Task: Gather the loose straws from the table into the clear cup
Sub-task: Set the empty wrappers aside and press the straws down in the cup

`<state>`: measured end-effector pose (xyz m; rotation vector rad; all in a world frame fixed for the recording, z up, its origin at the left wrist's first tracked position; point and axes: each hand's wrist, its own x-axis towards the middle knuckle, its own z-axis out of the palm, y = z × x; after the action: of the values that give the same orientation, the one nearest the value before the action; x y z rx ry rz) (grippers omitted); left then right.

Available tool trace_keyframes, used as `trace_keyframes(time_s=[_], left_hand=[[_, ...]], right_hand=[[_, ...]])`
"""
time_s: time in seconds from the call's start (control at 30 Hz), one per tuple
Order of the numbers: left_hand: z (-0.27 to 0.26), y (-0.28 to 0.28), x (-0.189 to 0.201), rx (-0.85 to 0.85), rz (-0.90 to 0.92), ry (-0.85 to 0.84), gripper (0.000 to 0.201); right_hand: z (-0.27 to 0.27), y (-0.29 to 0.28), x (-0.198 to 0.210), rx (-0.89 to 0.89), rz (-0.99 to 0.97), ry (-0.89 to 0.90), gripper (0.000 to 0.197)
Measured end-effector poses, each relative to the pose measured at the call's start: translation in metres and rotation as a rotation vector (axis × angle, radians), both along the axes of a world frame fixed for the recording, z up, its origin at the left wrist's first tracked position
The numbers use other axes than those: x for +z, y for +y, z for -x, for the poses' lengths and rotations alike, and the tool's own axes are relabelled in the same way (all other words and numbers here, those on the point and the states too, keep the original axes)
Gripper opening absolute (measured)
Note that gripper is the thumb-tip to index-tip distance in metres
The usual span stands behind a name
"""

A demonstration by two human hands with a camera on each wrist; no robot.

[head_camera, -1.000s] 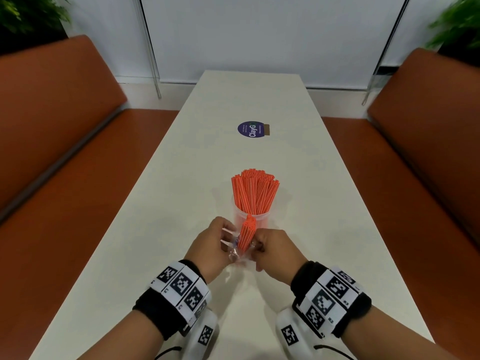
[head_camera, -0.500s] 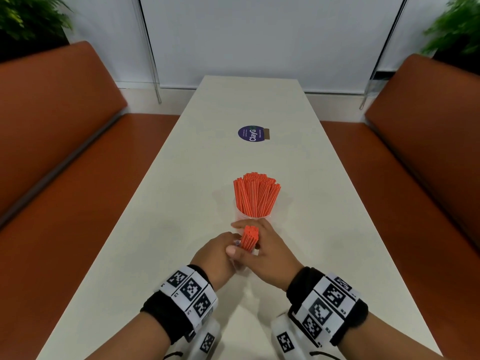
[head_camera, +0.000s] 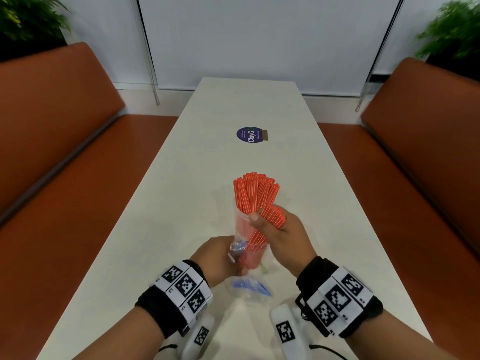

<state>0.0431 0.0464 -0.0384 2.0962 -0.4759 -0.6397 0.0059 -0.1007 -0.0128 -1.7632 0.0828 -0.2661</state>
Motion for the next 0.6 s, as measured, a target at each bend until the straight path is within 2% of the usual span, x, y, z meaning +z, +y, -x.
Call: trace_keyframes(time_s=[0.07,0.2,0.33,0.4,0.47,0.5,0.6], left_hand=[[0.002,0.001,0.0,0.019,0.036,0.084,0.035],[0.005,0.002,0.0,0.018,0.109,0.264,0.036],[0.008,-0.001,0.003,0.042,0.058,0.348,0.043],[0.007,-0.002,-0.001,0.009,-0.143,0.239,0.054],[0.009,-0.003,-0.005,-0.054,-0.39,0.058,0.075],[0.011,-0.003,-0.006,-0.056,-0.455,-0.002,0.083],[0.016,-0.002,-0.007,-0.008,-0.454,-0.084,0.087]], right_hand=[[-0.002,-0.008,0.012,0.001,-0.005,-0.035,0.011],[-0.009,-0.026,0.031,-0.092,-0.026,-0.108,0.019],[-0.017,-0.041,0.046,-0.236,-0.019,-0.164,0.028],[-0.02,-0.047,0.05,-0.266,0.004,-0.184,0.027],[-0.023,-0.05,0.05,-0.274,0.039,-0.184,0.029],[-0.024,-0.05,0.049,-0.274,0.051,-0.179,0.031],[-0.026,-0.048,0.042,-0.267,0.051,-0.173,0.036]])
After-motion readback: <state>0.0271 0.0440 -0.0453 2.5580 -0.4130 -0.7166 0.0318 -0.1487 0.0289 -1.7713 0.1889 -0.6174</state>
